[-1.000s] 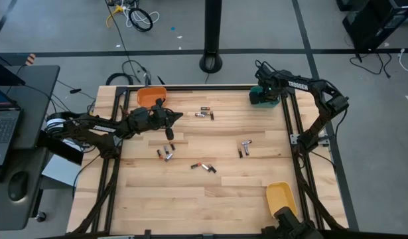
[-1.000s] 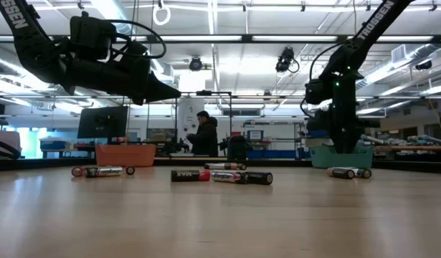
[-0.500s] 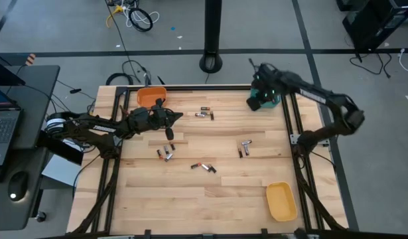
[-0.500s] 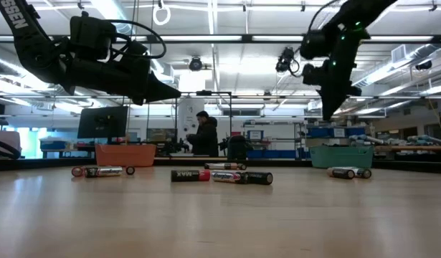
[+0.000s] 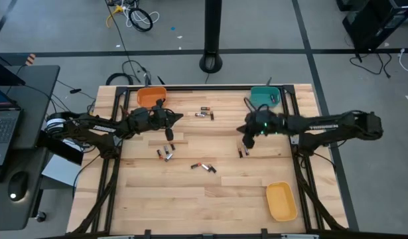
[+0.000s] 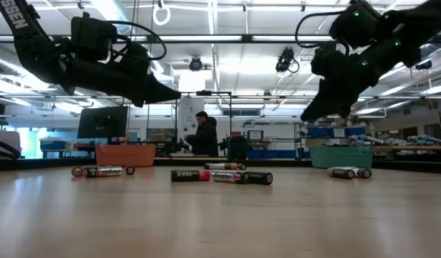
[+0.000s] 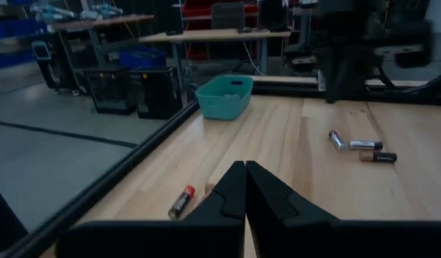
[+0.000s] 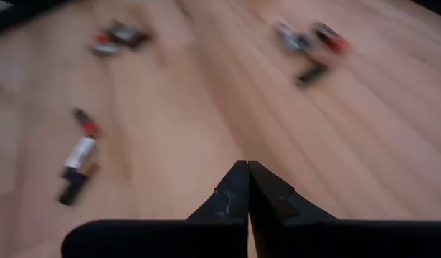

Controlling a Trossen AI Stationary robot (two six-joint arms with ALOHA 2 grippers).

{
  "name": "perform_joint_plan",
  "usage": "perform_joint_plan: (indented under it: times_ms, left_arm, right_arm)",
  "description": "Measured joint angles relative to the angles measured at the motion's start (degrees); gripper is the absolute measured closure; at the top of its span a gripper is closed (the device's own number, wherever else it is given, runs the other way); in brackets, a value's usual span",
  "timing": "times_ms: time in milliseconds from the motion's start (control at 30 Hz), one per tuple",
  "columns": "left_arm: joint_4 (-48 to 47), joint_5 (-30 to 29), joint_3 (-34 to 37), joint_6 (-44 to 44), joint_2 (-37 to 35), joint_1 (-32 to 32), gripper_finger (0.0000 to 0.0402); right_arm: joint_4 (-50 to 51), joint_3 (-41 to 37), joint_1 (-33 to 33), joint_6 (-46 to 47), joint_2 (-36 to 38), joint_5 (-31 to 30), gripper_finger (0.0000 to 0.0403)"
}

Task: Sort batteries
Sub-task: Put the silver battery into the yellow bin

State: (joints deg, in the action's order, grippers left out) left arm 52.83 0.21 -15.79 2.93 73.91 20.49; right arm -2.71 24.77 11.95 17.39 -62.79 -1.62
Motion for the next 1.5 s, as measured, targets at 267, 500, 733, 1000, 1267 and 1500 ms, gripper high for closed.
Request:
perform_joint_plan:
  times_ms: [267,500,733,1000,1267,1500]
  left_arm:
    - [-3.08,0.02,-0.88,-2.17,0.00,0.00,0.0389]
    - [-3.12,-2.30,-1.56,-1.63,0.00,0.01,0.0389]
    - [-4.46,-2.49,-1.57,-0.33,0.00,0.00,0.0389]
    - [-4.83,-2.51,-1.57,0.05,0.00,0.00,0.0389]
    - [-5.25,-2.51,-1.57,-1.18,0.00,-0.02,0.0389]
    - [-7.41,-2.51,-1.57,-3.36,0.00,-0.02,0.0389]
  right_arm:
    - [-22.63,-2.37,-4.00,2.04,-7.85,0.98,0.0372]
    - [-22.85,6.13,-3.89,4.65,-18.25,-7.00,0.0335]
    - [-17.13,15.59,-3.89,4.90,-26.15,-12.74,0.0262]
    - [-14.79,19.57,-3.89,1.21,-27.94,-13.97,0.0222]
    - [-11.98,19.55,-3.83,-2.49,-28.06,-13.95,0.0293]
    - [-10.20,19.22,-3.85,-4.68,-28.06,-13.90,0.0392]
